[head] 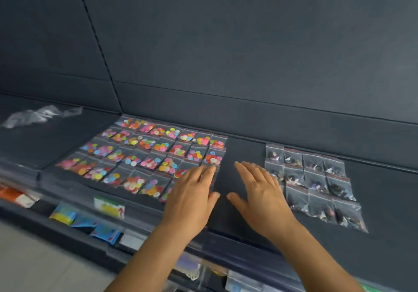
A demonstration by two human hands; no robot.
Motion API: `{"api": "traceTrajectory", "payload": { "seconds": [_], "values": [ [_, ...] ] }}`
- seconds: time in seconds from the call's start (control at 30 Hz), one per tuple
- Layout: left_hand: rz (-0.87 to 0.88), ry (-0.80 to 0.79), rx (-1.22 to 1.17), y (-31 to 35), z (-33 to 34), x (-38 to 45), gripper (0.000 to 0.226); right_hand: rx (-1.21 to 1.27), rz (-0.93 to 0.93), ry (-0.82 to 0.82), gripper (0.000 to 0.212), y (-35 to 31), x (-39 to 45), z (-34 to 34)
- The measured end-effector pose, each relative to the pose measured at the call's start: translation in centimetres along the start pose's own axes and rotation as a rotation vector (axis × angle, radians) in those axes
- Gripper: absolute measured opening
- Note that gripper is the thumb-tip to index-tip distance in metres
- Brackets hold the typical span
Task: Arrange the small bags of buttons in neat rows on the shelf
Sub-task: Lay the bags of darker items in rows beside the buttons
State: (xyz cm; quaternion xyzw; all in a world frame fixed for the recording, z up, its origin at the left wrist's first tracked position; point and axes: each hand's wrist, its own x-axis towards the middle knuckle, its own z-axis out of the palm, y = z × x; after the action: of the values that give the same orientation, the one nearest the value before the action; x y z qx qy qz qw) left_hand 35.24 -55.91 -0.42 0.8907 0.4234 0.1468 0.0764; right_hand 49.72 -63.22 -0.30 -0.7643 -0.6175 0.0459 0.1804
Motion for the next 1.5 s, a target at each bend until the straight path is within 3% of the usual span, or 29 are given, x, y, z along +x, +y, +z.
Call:
{"api": "traceTrajectory", "payload": {
  "seconds": [0.67, 1.03, 1.5],
  "values": [
    [-0.172, 0.105, 0.007, -30.3, -10.5, -6.7, 0.059, 0.060, -0.164, -0.075, 0.066, -30.0, 10.8, 11.6],
    [-0.277, 0.166, -0.018, -42.3, -12.8, -4.3, 0.061, 0.085, -0.283, -0.103, 0.065, -39.0, 20.0, 16.4],
    [-0.307, 0.103, 0.028, -57.9, -13.0, 8.0, 0.064, 0.053, -0.264, -0.215, 0.060, -45.0, 38.1, 23.8]
  ]
}}
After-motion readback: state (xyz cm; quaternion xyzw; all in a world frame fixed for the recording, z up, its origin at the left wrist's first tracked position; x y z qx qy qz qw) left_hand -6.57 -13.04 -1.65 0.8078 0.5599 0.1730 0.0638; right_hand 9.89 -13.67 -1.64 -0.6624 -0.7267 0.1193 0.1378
